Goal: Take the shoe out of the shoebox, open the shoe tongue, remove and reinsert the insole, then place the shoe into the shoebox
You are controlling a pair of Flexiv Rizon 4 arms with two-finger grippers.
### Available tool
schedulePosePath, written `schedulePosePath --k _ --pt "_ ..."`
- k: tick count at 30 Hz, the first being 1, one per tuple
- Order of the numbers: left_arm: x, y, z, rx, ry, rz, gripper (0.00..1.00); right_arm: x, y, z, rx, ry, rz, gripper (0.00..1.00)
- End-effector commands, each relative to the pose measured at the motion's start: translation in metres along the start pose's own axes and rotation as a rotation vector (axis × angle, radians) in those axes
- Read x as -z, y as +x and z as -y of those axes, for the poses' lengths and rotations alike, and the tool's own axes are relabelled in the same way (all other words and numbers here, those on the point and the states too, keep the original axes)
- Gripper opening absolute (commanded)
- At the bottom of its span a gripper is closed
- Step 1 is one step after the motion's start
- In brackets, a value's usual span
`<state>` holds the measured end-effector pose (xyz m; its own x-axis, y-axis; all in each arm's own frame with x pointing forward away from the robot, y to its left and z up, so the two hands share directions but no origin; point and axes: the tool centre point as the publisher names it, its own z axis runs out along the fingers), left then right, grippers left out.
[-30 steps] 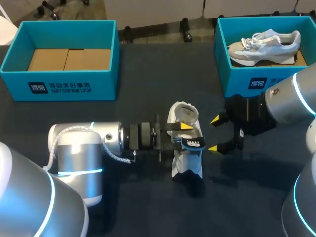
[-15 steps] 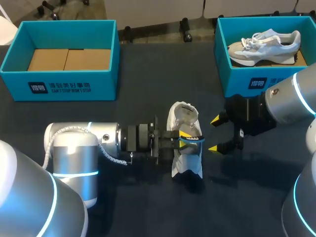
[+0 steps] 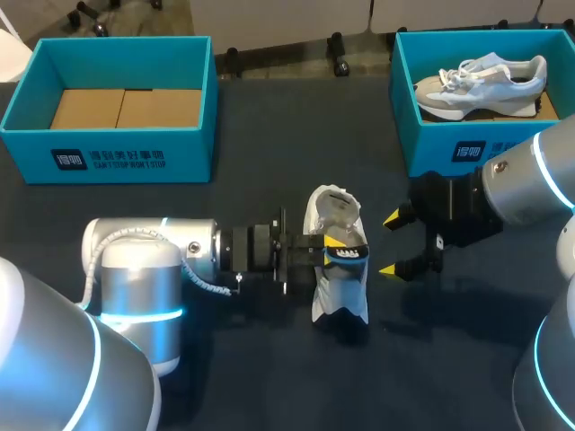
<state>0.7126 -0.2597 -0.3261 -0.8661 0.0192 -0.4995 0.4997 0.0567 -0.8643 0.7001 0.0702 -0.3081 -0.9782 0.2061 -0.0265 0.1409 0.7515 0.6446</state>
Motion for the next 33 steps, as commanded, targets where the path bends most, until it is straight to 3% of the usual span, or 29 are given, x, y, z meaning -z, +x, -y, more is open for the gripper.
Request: schedulePosePath --k 1,16,17,18,20,28,33 --pt "-0.001 0.001 -0.007 0.004 -0.003 -0.017 0.0 0.0 0.0 0.0 0.0 0.0 0.001 1.0" --pt "-0.001 -0.001 -0.021 0.013 -0.044 0.01 0.0 0.0 0.0 0.0 0.0 0.0 0.001 1.0" --pt "-0.001 -0.001 -0.018 0.022 -0.035 0.01 0.28 0.0 0.0 0.0 0.0 0.0 0.001 1.0" --pt "-0.001 -0.001 -0.016 0.027 -0.027 0.014 0.36 0.0 0.0 0.0 0.0 0.0 0.001 1.0" --pt "-0.001 -0.001 -0.012 0.03 -0.021 0.016 0.38 0.0 0.0 0.0 0.0 0.0 0.001 1.0" --pt "0.002 0.001 0.007 0.04 0.02 0.029 0.31 0.0 0.0 0.0 0.0 0.0 0.001 1.0" --pt "-0.001 0.005 0.013 0.044 0.033 0.017 0.2 0.0 0.0 0.0 0.0 0.0 0.001 1.0"
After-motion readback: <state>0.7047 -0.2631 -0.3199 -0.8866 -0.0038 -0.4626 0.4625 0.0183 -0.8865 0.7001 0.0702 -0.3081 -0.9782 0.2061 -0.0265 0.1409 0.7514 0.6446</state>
